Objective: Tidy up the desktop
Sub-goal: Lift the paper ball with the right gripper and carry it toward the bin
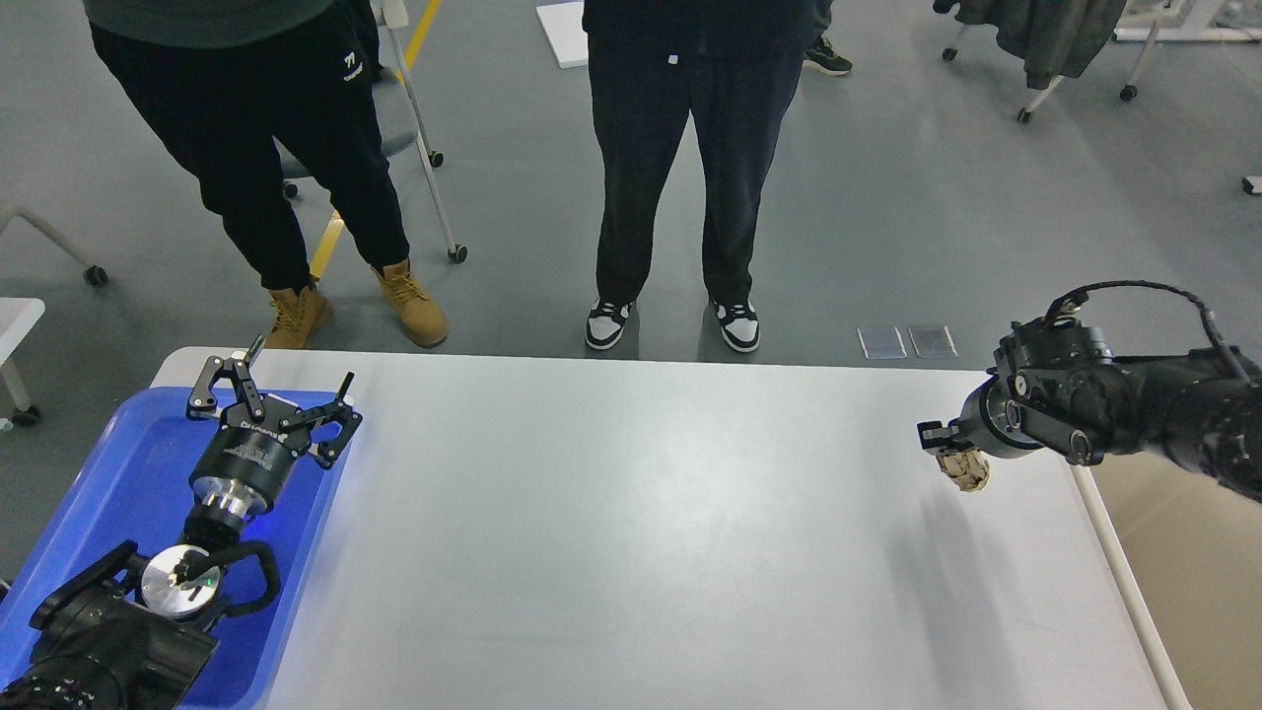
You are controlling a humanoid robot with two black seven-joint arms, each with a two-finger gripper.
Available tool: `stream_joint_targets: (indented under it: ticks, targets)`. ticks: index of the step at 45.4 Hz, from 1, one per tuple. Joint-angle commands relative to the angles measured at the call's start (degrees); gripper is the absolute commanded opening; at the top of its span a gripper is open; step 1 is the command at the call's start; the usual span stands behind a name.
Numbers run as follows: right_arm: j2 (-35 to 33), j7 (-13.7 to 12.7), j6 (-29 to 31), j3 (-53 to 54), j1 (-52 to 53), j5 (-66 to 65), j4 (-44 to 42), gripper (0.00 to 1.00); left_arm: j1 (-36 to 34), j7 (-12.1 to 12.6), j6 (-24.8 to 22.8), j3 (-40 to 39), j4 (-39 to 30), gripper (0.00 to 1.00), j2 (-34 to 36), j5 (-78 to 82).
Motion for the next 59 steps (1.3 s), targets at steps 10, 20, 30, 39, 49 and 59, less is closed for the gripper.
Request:
stream_joint_targets:
  ticks: [10, 20, 30, 39, 49, 59]
  targets:
    - [-13.4, 0.2, 15.8, -7.0, 34.5, -0.7, 19.7, 0.00, 0.1, 0.0, 0.0, 0.0, 0.0, 1.00, 0.0, 0.0]
    - [-13.5, 0.0, 21.8, -8.2, 45.3, -0.9, 21.1, 0.00, 0.1, 0.0, 0.0, 0.0, 0.0, 1.00, 0.0, 0.0]
    - [-16.4, -0.4, 21.8, -8.5, 47.4, -0.9, 18.0, 0.00, 0.1, 0.0, 0.0, 0.0, 0.0, 1.00, 0.0, 0.0]
    - [-22.6, -0.3, 14.4, -6.7, 39.1, -0.6, 5.4, 0.00, 0.1, 0.0, 0.0, 0.0, 0.0, 1.00, 0.0, 0.0]
    - [-24.6, -0.3, 4.8, 5.9, 19.7, 2.0, -16.4, 0.00, 0.1, 0.0, 0.0, 0.0, 0.0, 1.00, 0.1, 0.0]
    - [-20.8, -0.7, -5.9, 16.6, 2.3, 12.1, -31.7, 0.00, 0.1, 0.0, 0.0, 0.0, 0.0, 1.00, 0.1, 0.0]
